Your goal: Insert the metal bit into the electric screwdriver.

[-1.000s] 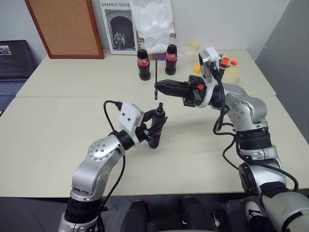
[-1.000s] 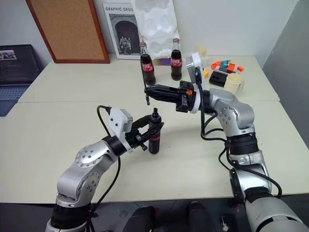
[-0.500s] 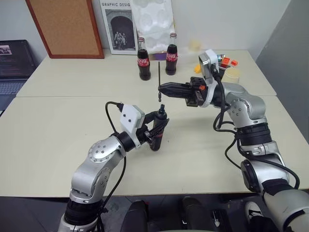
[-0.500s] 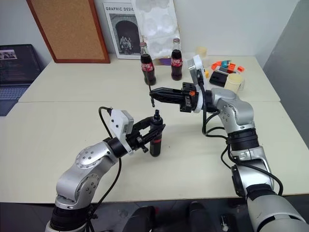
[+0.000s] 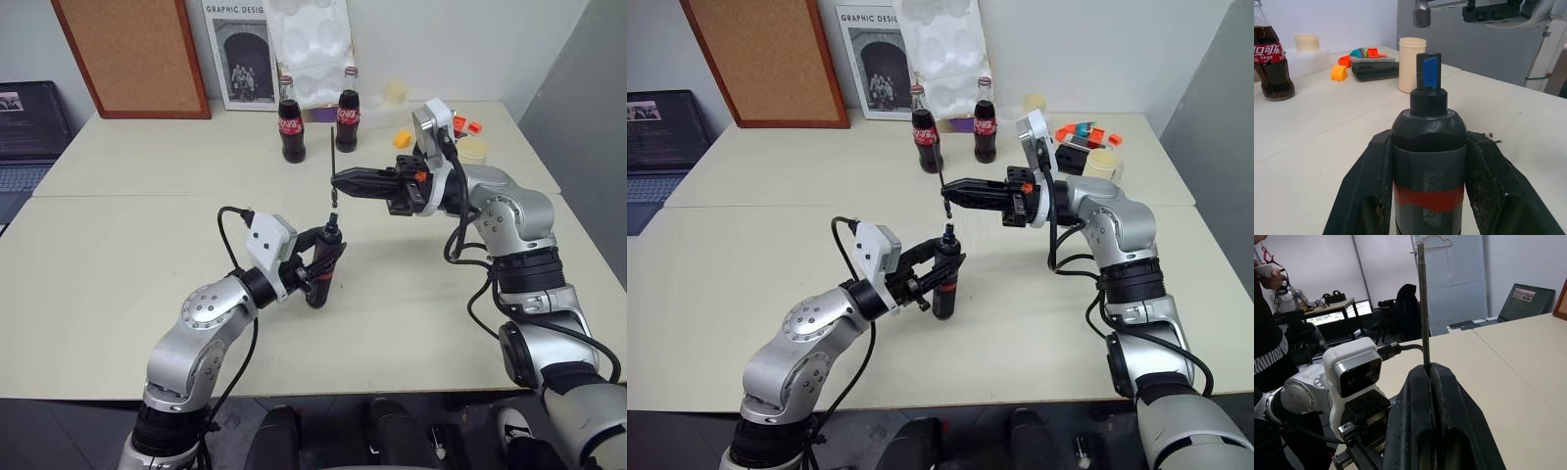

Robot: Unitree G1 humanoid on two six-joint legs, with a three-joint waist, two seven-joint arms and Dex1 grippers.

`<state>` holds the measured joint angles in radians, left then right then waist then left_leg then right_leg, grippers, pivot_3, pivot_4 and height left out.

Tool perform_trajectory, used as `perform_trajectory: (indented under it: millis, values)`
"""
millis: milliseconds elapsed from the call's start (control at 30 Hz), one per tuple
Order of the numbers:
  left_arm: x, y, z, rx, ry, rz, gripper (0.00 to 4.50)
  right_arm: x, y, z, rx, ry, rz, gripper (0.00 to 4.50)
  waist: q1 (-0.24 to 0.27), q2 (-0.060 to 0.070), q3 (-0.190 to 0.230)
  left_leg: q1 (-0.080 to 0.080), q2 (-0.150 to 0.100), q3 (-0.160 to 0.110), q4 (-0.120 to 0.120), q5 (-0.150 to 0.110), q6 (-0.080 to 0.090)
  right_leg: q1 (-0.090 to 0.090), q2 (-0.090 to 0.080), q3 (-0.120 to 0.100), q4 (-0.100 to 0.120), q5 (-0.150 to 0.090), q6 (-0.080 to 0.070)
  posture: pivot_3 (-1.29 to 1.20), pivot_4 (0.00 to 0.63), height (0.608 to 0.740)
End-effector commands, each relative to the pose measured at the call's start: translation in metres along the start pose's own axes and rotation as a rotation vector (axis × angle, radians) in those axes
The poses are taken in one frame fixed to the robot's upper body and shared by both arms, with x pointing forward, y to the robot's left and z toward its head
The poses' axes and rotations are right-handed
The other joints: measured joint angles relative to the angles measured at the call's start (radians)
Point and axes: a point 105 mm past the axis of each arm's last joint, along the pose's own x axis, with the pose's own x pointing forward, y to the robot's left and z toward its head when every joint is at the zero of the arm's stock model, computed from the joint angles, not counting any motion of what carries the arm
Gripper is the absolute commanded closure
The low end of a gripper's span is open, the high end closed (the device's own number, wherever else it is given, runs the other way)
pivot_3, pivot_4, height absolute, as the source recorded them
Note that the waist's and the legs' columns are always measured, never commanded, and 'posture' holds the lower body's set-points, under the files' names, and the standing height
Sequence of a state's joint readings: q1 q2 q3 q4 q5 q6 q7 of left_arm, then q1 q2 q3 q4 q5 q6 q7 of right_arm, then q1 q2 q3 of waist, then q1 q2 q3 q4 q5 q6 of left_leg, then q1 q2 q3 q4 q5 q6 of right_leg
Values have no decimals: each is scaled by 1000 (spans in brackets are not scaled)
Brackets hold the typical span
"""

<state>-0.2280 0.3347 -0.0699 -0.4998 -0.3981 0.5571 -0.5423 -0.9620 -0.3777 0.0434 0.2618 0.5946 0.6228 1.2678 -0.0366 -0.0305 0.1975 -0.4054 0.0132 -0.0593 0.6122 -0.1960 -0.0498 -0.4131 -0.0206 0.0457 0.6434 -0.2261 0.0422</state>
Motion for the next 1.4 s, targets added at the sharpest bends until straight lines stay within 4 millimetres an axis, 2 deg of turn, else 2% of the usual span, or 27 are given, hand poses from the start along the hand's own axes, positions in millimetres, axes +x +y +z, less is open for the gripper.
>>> perform_trajectory:
  millis: [33,233,400,533,867,1067,1400]
  values:
    - [0,-9,7,-1,-35,-47,2827,1,7,12,-39,-29,29,4481,1,0,0,0,0,0,0,0,0,0,0,0,0,0,0,0,150,740]
    - [-1,-8,15,6,-69,-33,2827,1,10,13,-36,-41,30,4481,3,0,0,0,0,0,0,0,0,0,0,0,0,0,0,0,150,740]
    - [-2,-21,29,15,-130,-58,2827,-3,14,32,-55,-75,15,4481,3,0,0,0,0,0,0,0,0,0,0,0,0,0,0,0,150,740]
    - [-7,-26,20,23,-146,-62,2827,-5,19,38,-48,-92,4,4481,2,0,0,-1,0,0,0,0,0,-1,0,0,0,0,0,0,150,740]
    - [-10,-26,-5,74,-165,-39,2827,-2,30,28,-2,-101,-8,4481,4,0,0,-1,0,1,0,0,0,-1,0,1,1,-3,-5,0,150,740]
    - [-13,-25,-6,84,-169,-29,2827,-2,38,20,34,-102,-2,4481,4,0,0,-1,0,1,0,0,0,-1,0,1,1,-3,-5,0,150,740]
    - [-15,-21,-6,88,-163,0,2827,1,46,18,53,-110,12,4481,3,0,0,-1,0,1,0,0,0,-1,0,1,1,-3,-5,0,150,740]
